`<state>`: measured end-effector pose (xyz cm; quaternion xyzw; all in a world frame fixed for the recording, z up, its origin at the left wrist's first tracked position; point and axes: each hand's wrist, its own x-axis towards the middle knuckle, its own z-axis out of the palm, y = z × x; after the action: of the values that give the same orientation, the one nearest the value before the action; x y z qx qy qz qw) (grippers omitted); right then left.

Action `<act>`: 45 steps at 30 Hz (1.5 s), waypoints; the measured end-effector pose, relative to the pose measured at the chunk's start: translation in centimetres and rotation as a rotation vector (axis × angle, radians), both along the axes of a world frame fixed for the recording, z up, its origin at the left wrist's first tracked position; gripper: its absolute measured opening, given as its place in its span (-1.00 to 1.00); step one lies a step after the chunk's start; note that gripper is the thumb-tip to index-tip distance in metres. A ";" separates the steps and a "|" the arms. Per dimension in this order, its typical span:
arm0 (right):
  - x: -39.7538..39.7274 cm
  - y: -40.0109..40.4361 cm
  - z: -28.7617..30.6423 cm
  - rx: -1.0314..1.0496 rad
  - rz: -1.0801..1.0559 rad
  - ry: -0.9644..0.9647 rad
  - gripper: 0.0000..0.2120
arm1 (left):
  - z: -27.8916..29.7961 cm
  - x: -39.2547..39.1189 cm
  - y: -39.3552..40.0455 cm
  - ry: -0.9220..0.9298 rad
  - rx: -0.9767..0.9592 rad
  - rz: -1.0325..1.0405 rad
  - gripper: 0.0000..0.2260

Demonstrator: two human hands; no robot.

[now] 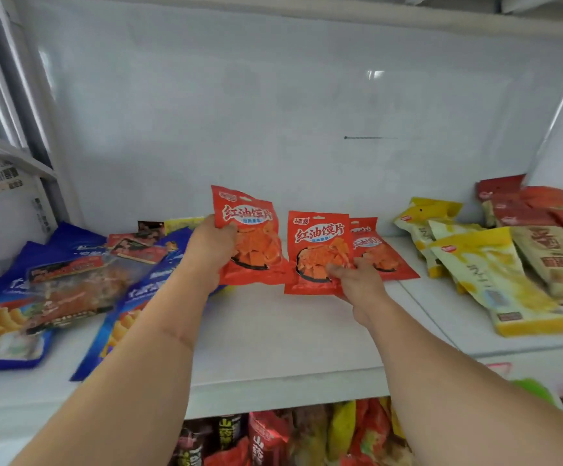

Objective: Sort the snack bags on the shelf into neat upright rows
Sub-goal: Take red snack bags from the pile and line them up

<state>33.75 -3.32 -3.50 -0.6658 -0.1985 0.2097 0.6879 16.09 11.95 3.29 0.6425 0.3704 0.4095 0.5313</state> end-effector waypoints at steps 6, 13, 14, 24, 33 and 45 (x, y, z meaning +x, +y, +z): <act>5.7 -5.9 -1.4 -0.014 0.006 -0.049 -0.53 | -3.4 4.3 -8.5 0.016 0.021 -0.006 -0.89; 11.0 -9.5 -1.7 -0.129 -0.084 -0.179 -0.74 | -6.7 8.4 -12.9 0.070 0.002 0.034 -0.80; 11.7 -9.6 -1.9 -0.134 -0.083 -0.186 -0.76 | -6.8 9.0 -13.1 0.095 0.007 0.040 -0.78; 15.1 -8.0 -2.6 -0.460 -0.154 -0.425 -0.64 | -8.3 13.7 -14.1 0.230 0.013 0.066 -0.77; 16.6 -6.9 -1.9 -0.640 -0.145 -0.487 -0.57 | -8.2 16.6 -15.8 0.367 0.018 0.115 -0.74; 17.5 -7.4 -1.4 -0.543 -0.050 -0.404 -0.43 | -8.0 21.5 -19.1 0.653 0.147 0.194 -0.64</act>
<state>51.26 -10.71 -4.92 -0.8575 -0.2512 0.1019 0.4373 37.63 -7.16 -4.71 0.7381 0.5496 0.2565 0.2956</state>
